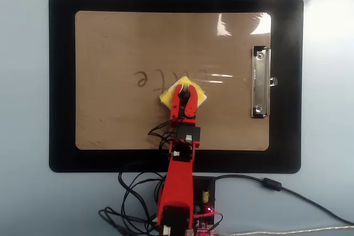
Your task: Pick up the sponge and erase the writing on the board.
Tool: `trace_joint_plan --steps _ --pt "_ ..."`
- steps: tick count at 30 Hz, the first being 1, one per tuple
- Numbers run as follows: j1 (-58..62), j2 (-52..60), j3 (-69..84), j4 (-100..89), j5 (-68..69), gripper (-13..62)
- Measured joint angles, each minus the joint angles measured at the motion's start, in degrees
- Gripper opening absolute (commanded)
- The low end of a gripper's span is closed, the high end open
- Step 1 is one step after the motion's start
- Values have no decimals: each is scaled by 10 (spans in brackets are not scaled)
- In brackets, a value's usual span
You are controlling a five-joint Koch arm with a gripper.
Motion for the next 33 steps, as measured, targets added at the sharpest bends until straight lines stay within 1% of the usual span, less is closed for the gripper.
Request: trace_joint_plan --steps 2,3,5,7,10,12,13,15,17,19,20,22,25,26,27,30,31,32,33 --pt "-1 -76 -77 -3 -16 -80" --pt "-1 -96 -99 -7 -16 -80" --pt "3 -97 -108 -8 -16 -80" --pt "1 -52 -52 -11 -17 -80" --pt "11 105 115 -6 -17 -80" --pt "31 148 138 4 -17 -80" --pt "34 134 121 6 -17 -80" --pt "37 38 3 6 -17 -80" --pt "58 -138 -200 -13 -16 -80" --pt "69 -233 -302 -31 -15 -80" --pt "70 -242 -302 -38 -16 -80" --pt "71 -186 -219 -40 -17 -80" --pt "83 -19 -2 -40 -17 -80" --pt "84 6 21 -35 -18 -80" --pt "84 4 7 -33 -17 -80" --pt "83 -134 -167 -38 -17 -80" --pt "79 -217 -278 -31 -16 -80" --pt "75 -262 -342 -40 -16 -80" --pt "76 -278 -348 -43 -16 -80"
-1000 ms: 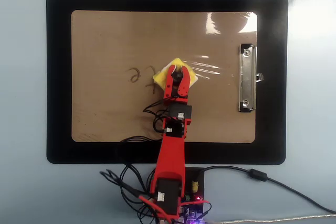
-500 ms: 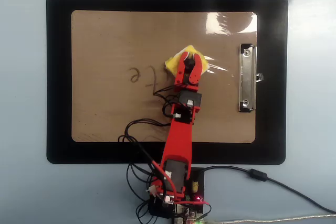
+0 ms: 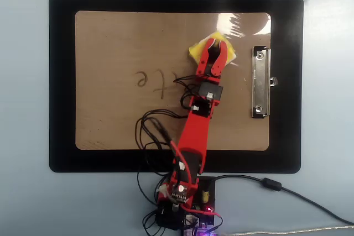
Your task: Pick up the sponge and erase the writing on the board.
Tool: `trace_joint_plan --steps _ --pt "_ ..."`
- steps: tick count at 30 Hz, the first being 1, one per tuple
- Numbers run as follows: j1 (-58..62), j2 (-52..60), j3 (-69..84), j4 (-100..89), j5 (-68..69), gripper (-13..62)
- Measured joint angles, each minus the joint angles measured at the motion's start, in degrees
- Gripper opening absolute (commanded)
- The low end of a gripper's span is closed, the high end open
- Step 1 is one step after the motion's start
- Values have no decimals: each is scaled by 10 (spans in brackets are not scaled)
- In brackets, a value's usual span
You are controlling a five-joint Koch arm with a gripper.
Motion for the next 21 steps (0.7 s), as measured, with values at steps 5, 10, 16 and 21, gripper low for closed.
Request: trace_joint_plan --steps 5,10,16,21 --pt "-28 277 377 2 0 -80" --pt "-72 278 343 19 -4 -80" --pt "-105 77 142 -4 -9 -80" --pt "-146 341 400 20 -13 -80"
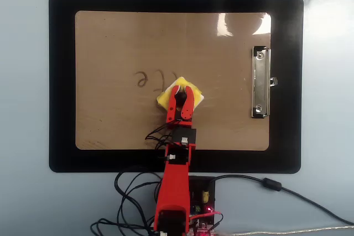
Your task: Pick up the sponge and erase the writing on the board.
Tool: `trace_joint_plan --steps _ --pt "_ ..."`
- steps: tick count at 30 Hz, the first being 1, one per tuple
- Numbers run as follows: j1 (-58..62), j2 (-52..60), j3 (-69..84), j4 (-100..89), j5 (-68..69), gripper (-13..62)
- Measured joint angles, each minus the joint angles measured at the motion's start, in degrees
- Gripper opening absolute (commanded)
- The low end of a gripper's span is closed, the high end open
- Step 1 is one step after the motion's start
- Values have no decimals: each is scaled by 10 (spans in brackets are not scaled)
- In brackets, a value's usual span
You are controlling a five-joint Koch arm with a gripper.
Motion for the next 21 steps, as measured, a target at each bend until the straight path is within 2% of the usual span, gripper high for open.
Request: trace_joint_plan --steps 2,4,7,8,10,13,15,16,19,21 --pt "4 -41 -43 17 -5 -80" --pt "0 -132 -154 11 -7 -80" --pt "-1 -324 -382 3 -6 -80" --pt "-1 -332 -376 2 -6 -80" --pt "-4 -268 -287 1 -7 -80" --pt "-27 -49 -16 2 -8 -80" --pt "-51 46 47 14 -11 -80" --pt "-59 45 42 18 -17 -80" --pt "-59 -112 -140 18 -24 -80" --pt "-63 -278 -354 9 -25 -80"
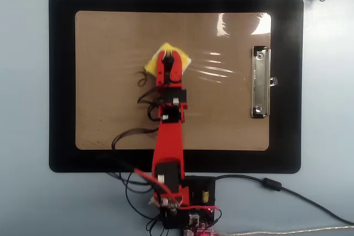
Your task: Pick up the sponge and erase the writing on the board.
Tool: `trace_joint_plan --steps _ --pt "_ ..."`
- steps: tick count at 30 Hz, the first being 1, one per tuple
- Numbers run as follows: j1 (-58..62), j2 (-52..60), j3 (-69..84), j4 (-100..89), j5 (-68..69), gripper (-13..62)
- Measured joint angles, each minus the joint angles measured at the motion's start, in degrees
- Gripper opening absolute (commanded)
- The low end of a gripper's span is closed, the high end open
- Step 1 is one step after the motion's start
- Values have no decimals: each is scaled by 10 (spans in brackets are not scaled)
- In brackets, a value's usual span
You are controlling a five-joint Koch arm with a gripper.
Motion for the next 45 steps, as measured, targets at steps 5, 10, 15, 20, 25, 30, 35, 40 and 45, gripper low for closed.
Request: trace_joint_plan --steps 5,10,15,20,25,30,35,40,45 --pt "-12 106 183 -8 -1 -80" --pt "-51 367 422 30 1 -80" --pt "-65 68 83 25 0 -80" --pt "-69 145 212 1 -3 -80" --pt "-101 421 443 78 0 -80" --pt "-103 106 89 80 -1 -80" --pt "-108 197 244 55 -3 -80" --pt "-151 351 349 111 0 -80" --pt "-149 16 -23 90 -3 -80"
